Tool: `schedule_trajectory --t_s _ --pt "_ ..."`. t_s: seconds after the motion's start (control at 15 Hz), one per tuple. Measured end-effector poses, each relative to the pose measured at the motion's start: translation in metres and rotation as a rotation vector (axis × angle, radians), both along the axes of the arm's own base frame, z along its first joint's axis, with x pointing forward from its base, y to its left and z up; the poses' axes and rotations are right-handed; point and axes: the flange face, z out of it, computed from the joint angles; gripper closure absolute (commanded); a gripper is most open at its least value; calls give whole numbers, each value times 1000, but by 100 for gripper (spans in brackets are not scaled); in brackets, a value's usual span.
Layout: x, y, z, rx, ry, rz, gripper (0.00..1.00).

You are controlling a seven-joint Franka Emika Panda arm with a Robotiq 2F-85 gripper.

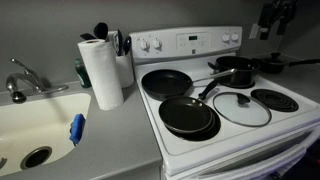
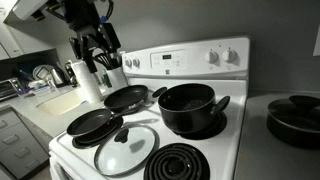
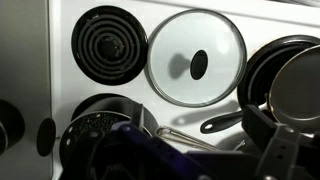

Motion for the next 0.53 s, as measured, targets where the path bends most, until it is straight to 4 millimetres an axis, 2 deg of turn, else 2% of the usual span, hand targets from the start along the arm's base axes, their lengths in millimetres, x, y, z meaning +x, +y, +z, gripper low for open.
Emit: schedule_trajectory --t_s 0.33,0.53 --pt "2 1 1 3 -18 3 0" --pt "13 4 0 8 -69 12 0"
